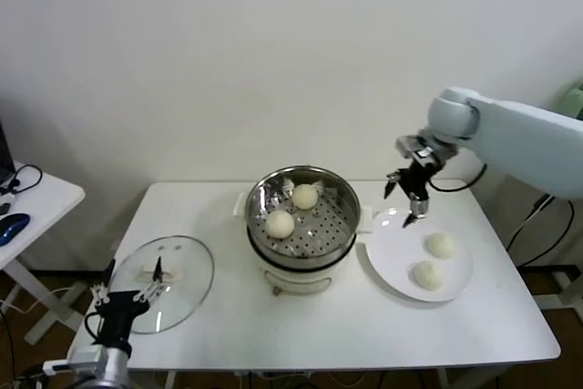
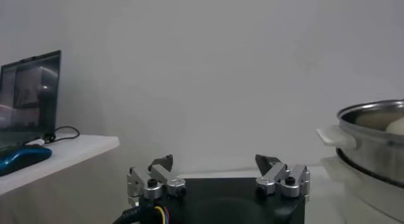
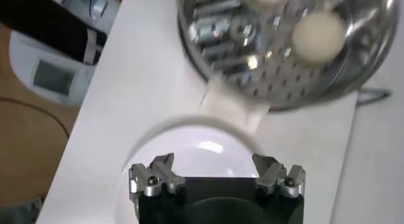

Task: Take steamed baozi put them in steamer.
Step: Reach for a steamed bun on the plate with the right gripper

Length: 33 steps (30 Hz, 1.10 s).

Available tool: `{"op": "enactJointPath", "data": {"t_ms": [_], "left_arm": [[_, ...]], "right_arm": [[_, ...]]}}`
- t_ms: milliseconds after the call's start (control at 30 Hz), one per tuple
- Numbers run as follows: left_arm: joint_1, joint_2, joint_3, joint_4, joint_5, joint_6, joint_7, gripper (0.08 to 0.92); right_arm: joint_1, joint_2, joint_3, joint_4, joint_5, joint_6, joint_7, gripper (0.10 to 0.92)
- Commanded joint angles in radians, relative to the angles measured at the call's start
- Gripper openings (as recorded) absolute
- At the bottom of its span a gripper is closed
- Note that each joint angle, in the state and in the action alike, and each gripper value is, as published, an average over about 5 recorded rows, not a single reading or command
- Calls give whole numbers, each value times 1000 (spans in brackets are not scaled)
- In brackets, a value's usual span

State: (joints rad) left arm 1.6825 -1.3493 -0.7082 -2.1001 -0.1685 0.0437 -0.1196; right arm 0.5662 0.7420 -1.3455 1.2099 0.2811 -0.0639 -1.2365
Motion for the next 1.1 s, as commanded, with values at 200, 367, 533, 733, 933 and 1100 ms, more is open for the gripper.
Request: {"op": "enactJointPath", "data": {"t_ms": [200,367,533,733,933,1100], "left_arm": [[29,-5,-18,-7,14,-2,0,823],[29,-14,-17,-5,28,-2,0,823],[33,-21,-20,-4,31,-3,-1,823],[36,-21,-23,4,32,-4,-2,823],[36,-22,-21,8,34,-5,-1,823],[39,-23,-18,11,36,-6,0,823]], "right_arm": [[-380,-147,295,-33,-248,81,33,823],[-445,-133,345,-72,-286,94,31,823],[-483,-115,367,-94,-298,99,31,823],[-517,-92,380,-110,-305,97,32,823],[-531,-59,396,-143,-313,101,39,823],[-531,-34,398,-158,-316,100,44,823]]}}
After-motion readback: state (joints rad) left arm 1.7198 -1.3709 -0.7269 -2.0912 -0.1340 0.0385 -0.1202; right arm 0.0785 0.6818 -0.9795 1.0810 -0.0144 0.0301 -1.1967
